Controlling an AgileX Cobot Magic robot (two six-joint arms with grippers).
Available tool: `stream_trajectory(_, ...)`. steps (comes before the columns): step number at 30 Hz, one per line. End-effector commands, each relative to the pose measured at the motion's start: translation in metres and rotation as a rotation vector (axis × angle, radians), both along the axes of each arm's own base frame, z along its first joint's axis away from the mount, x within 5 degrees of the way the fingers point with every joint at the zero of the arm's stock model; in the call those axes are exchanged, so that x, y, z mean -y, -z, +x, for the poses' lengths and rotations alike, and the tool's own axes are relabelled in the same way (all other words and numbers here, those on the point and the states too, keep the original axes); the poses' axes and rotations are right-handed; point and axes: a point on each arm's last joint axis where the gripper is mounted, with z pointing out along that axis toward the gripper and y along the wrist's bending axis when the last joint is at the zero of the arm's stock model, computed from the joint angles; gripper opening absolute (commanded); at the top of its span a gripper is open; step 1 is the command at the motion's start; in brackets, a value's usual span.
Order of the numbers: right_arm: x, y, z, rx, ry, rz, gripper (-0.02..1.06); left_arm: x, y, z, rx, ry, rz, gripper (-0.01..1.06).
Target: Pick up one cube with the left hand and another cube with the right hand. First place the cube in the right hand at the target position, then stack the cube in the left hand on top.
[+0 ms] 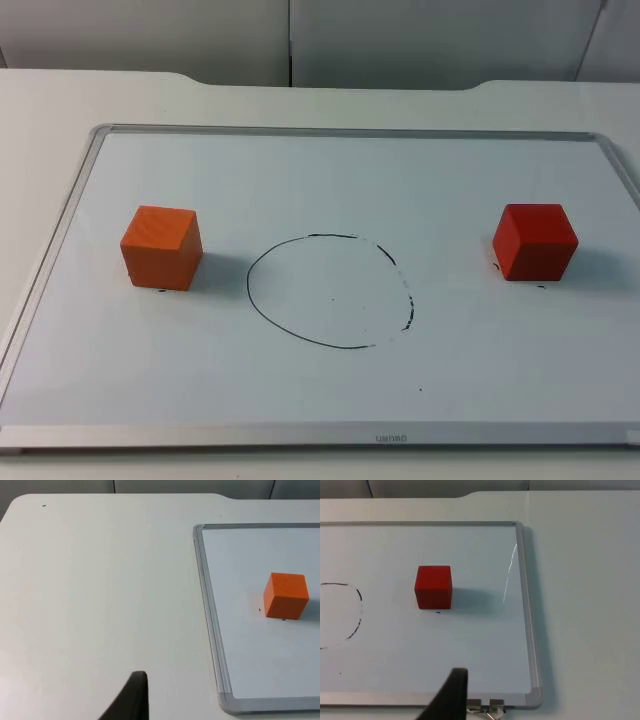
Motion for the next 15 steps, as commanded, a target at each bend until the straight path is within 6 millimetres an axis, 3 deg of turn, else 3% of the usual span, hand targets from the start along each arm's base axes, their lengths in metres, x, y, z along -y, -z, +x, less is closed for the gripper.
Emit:
stream_trajectory(1,-0.001,-0.002,-0.001,0.011,0.002,0.002,1.05,0.0,0.0,0.0,0.014,0.004,-0.005,1.05)
stream_trajectory(5,-0.001,-0.012,0.005,-0.022,0.002,0.0,1.05,0.003,-0.001,0.0,0.018,0.023,-0.033,1.05)
stream_trajectory(10,-0.002,-0.037,0.027,-0.069,-0.011,-0.024,1.05,0.006,-0.002,0.0,0.021,0.049,-0.071,1.05)
stream_trajectory(13,-0.004,-0.056,0.055,-0.1,-0.029,-0.048,1.03,0.006,-0.002,0.001,0.014,0.048,-0.071,1.05)
stream_trajectory(15,-0.005,-0.061,0.063,-0.109,-0.033,-0.042,1.02,0.007,-0.002,0.003,0.008,0.049,-0.074,1.05)
